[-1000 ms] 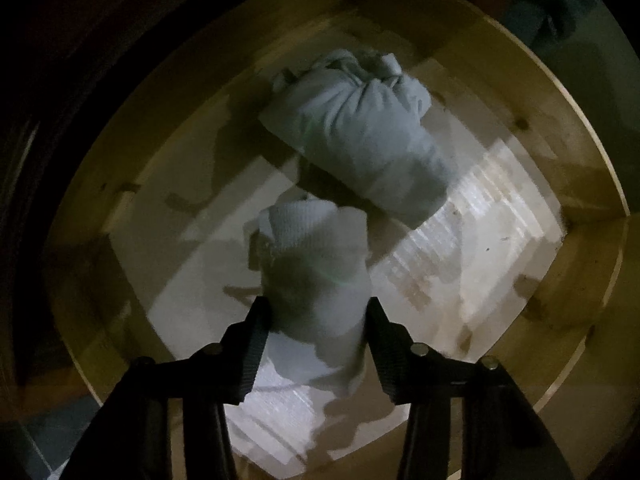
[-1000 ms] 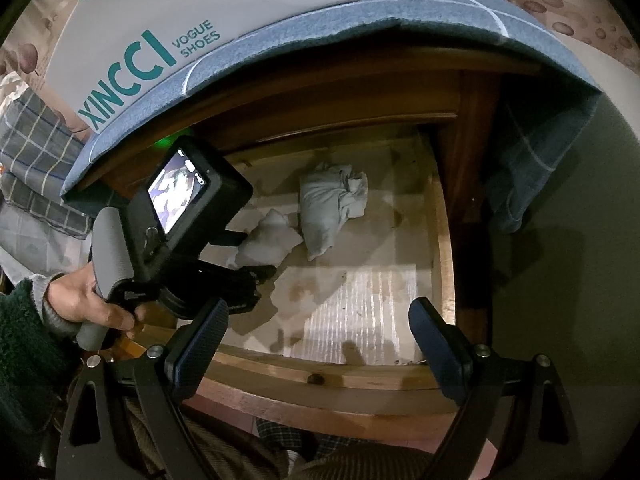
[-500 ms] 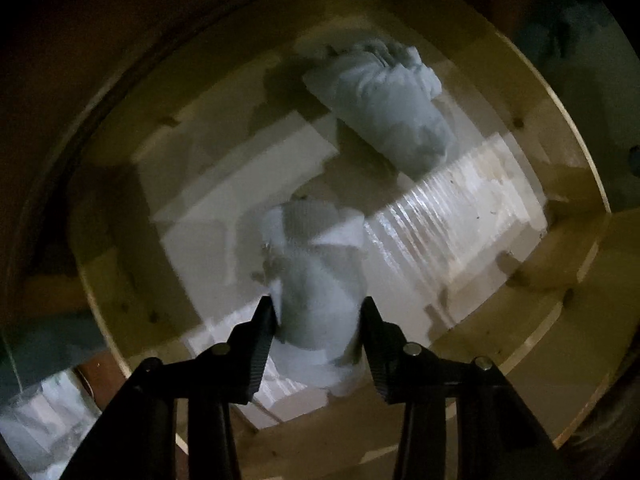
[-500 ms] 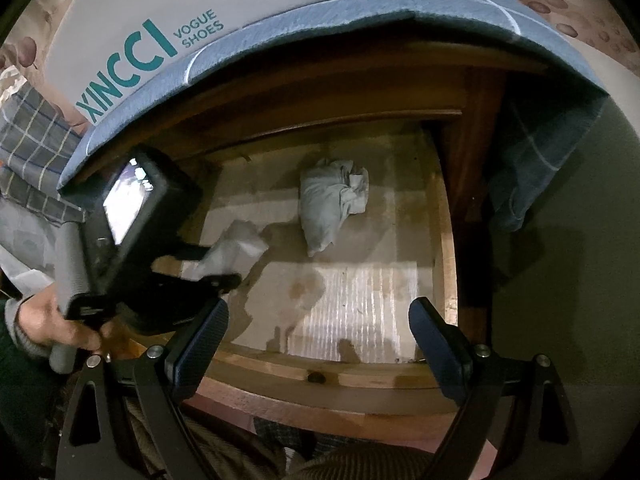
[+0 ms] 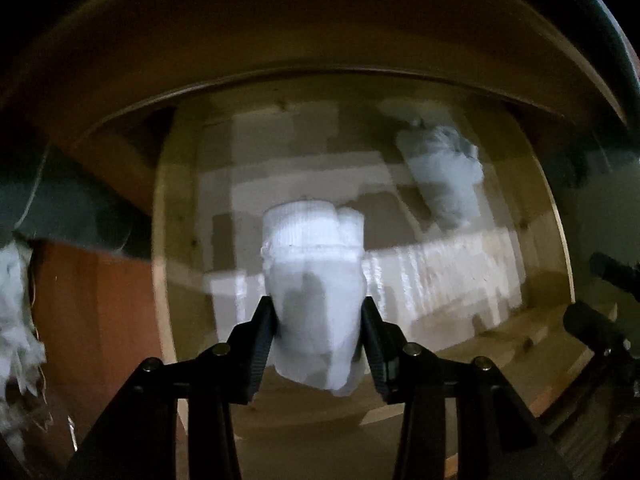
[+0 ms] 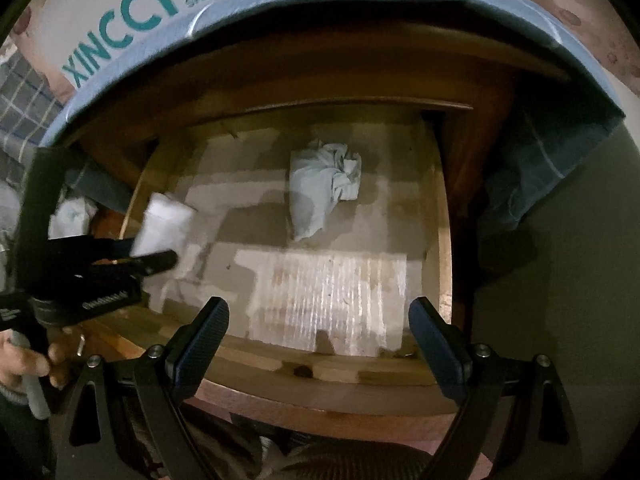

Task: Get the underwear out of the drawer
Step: 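Grasp the white sock in the drawer with the left tool and lift it, then grasp the pale grey-blue crumpled fabric with the right tool while the left tool holds the white sock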

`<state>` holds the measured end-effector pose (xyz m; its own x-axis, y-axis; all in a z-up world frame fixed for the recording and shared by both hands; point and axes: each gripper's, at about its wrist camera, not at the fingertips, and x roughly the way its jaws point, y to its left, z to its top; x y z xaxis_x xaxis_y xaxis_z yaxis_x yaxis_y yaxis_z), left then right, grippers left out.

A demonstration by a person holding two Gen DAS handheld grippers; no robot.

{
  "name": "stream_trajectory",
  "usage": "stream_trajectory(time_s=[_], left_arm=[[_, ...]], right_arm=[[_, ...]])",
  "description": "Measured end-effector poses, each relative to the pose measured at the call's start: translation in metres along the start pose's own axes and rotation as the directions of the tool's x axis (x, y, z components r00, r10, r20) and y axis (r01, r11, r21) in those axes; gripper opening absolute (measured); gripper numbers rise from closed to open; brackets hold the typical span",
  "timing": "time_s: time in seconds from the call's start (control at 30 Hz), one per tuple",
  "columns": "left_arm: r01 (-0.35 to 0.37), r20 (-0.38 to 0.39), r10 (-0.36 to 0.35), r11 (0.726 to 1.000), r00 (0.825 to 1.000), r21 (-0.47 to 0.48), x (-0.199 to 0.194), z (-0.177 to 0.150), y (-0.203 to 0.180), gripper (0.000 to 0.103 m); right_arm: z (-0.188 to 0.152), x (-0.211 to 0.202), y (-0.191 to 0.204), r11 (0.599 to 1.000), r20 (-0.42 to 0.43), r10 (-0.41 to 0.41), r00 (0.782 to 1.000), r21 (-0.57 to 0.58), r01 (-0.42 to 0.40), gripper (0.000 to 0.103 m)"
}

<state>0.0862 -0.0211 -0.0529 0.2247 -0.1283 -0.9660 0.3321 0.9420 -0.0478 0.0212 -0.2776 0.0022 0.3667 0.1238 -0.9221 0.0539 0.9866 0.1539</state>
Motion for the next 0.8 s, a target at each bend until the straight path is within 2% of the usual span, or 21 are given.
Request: stream_trajectory(time_s=[0.1, 0.2, 0.4, 0.6, 0.7, 0.8], left_arm=[[0.021, 0.019, -0.020, 0.998, 1.000, -0.052, -0.002, 0.001, 0.003, 0.043], [-0.008, 0.052, 0.012, 0.997, 0.999, -0.080, -0.003, 0.000, 0.008, 0.043], [0.017, 0.103, -0.004, 0.991, 0.995, -0.129, -0.013, -0.002, 0.019, 0.043], [0.038, 0.108, -0.022, 0.988, 0.994, -0.148, -0.014, -0.001, 0.023, 0.043], [0.052, 0.114, -0.035, 0.987, 0.993, -0.150, -0.015, -0.001, 0.022, 0.043], [0.055, 0.113, -0.038, 0.987, 0.993, -0.149, -0.014, -0.001, 0.022, 0.043]], right_arm=[[0.003, 0.003, 0.009, 0.999, -0.017, -0.018, 1.000, -0.032, 0.018, 0.089], [0.011, 0.009, 0.018, 0.999, -0.026, -0.020, 0.999, -0.051, 0.019, 0.088], [0.033, 0.036, 0.040, 0.981, -0.068, -0.090, 0.994, -0.179, 0.077, 0.084], [0.043, 0.066, 0.060, 0.911, -0.085, -0.227, 0.970, -0.371, 0.180, 0.077], [0.046, 0.078, 0.066, 0.886, -0.089, -0.259, 0.962, -0.418, 0.200, 0.074], [0.045, 0.085, 0.074, 0.845, -0.040, -0.299, 0.953, -0.476, 0.245, 0.072]])
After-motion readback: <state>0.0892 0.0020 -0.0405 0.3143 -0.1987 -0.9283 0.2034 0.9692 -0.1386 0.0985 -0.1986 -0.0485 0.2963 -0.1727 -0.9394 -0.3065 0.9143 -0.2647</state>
